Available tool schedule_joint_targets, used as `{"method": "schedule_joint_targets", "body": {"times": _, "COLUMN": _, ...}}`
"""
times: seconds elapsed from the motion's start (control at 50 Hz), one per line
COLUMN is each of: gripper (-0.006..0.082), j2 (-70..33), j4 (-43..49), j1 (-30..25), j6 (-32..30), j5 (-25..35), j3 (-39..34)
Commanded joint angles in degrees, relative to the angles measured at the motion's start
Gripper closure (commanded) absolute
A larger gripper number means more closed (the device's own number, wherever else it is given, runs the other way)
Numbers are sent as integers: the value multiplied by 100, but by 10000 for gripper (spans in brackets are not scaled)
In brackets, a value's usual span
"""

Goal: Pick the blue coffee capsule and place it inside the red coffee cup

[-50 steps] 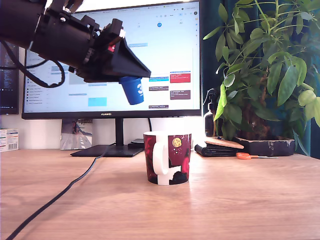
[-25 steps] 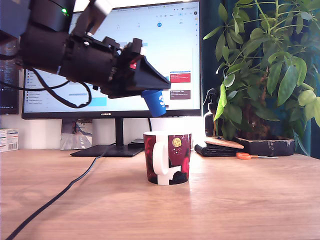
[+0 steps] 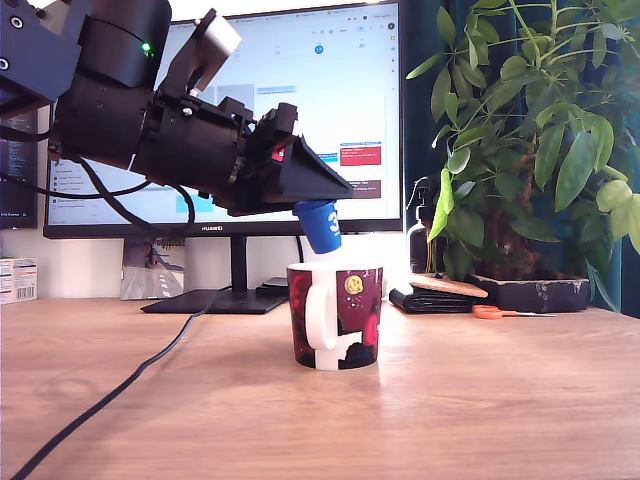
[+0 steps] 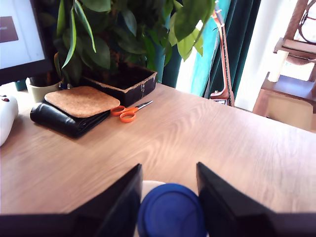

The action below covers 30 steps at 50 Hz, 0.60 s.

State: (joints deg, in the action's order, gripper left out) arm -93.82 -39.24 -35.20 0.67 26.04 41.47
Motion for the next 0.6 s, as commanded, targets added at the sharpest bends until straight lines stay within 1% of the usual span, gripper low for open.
{"method": "schedule_joint_targets", "body": {"times": 0.0, "gripper": 236, "j2": -37, "j4": -90, "j1": -35, "j6": -131, "j5": 28, "j3": 22}}
{"method": "schedule_joint_targets", "body": {"times": 0.02, "gripper": 194, "j2": -37, "j4": -98, "j1": -35, "j6": -129, "j5": 20, "j3": 22}}
{"method": "schedule_joint_targets", "body": {"times": 0.06, "gripper": 149, "j2": -37, "j4": -114, "j1": -35, "j6": -140, "j5": 9, "j3": 22}}
{"method": "schedule_joint_targets", "body": {"times": 0.22, "gripper": 149, "j2": -37, "j4": -245, "j1": -33, "j6": -181, "j5": 11, "j3": 22}}
{"method": "schedule_joint_targets", "body": {"times": 0.36, "gripper": 166, "j2": 26, "j4": -393, "j1": -9, "j6": -177, "j5": 4, "j3": 24}}
{"method": "schedule_joint_targets", "body": {"times": 0.4, "gripper": 203, "j2": 74, "j4": -391, "j1": 24, "j6": -177, "j5": 7, "j3": 24}}
{"method": "schedule_joint_targets", "body": {"times": 0.44, "gripper": 262, "j2": 138, "j4": -363, "j1": 57, "j6": -173, "j5": 7, "j3": 24}}
{"method": "schedule_joint_targets", "body": {"times": 0.46, "gripper": 307, "j2": 173, "j4": -350, "j1": 74, "j6": -173, "j5": 9, "j3": 24}}
{"method": "schedule_joint_targets", "body": {"times": 0.5, "gripper": 406, "j2": 243, "j4": -286, "j1": 111, "j6": -175, "j5": 9, "j3": 24}}
{"method": "schedule_joint_targets", "body": {"times": 0.58, "gripper": 679, "j2": 424, "j4": -133, "j1": 216, "j6": -177, "j5": 11, "j3": 24}}
